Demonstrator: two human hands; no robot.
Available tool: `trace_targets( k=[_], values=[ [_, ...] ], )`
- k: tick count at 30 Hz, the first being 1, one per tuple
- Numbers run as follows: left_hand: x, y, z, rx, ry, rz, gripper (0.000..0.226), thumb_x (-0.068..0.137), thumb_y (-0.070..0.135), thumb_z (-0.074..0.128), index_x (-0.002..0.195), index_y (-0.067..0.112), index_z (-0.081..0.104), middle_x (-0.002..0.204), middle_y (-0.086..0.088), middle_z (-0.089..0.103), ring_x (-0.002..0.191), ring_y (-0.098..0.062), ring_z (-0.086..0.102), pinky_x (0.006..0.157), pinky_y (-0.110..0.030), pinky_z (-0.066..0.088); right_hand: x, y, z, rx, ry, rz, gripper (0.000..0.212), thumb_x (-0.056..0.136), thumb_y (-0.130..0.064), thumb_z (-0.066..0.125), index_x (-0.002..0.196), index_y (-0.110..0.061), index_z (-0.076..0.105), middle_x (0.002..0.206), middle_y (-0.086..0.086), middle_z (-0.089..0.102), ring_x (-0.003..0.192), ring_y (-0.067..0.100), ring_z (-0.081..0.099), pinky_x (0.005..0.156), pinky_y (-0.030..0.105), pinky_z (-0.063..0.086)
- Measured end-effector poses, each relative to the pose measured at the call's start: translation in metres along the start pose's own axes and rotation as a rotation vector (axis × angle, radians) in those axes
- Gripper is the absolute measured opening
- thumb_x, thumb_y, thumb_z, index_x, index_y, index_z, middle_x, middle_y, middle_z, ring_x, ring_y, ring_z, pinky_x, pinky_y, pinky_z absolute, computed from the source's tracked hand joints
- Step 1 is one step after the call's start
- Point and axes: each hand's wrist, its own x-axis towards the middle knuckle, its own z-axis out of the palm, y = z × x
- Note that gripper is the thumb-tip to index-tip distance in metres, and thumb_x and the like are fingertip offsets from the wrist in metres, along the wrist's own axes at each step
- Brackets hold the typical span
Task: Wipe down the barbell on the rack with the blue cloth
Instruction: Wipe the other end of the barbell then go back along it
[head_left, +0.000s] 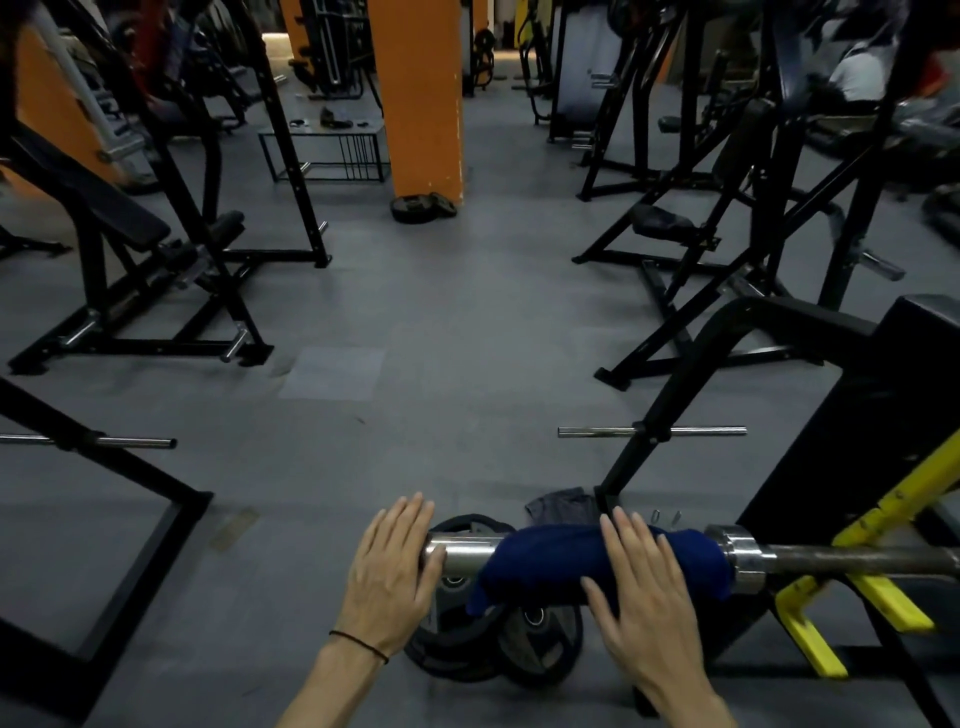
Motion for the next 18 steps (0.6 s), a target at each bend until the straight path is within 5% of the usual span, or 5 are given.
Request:
trace_targets(
  k=[4, 10, 18],
  values=[
    [0.0044, 0.0057, 0.0065, 0.007, 0.001, 0.037, 0.056, 0.102, 0.039, 0.037, 0.147, 0.008, 0.048, 0.155, -0.01, 0.045, 0.141, -0.025, 0.044, 0.12, -0.037, 0.021, 0.0004, -0.0014, 0.0013, 0.007, 0.018, -0.001, 0.07, 0.098, -0.05, 0.043, 0.158, -0.014, 0.035, 0.165, 0.003, 0.032, 0.154, 0.021, 0.025, 0.127, 0.041, 0.011],
    [0.0051, 0.007, 0.0051, 0.001, -0.004, 0.038, 0.062, 0.107, 0.045, 0.02, 0.146, 0.007, 0.049, 0.153, -0.012, 0.047, 0.14, -0.028, 0.046, 0.119, -0.039, 0.022, -0.0017, -0.0004, 0.0027, 0.017, 0.027, -0.01, 0.071, 0.098, -0.05, 0.044, 0.159, -0.016, 0.032, 0.166, 0.002, 0.029, 0.156, 0.018, 0.019, 0.128, 0.041, 0.009],
    [0.0046, 0.0055, 0.0079, 0.012, 0.013, 0.069, 0.06, 0.107, 0.044, 0.024, 0.147, 0.005, 0.047, 0.155, -0.012, 0.044, 0.144, -0.028, 0.04, 0.118, -0.042, 0.024, -0.0004, -0.001, 0.0032, 0.011, 0.005, -0.006, 0.071, 0.099, -0.05, 0.042, 0.16, -0.017, 0.03, 0.167, 0.001, 0.028, 0.156, 0.018, 0.018, 0.127, 0.042, 0.008]
  ],
)
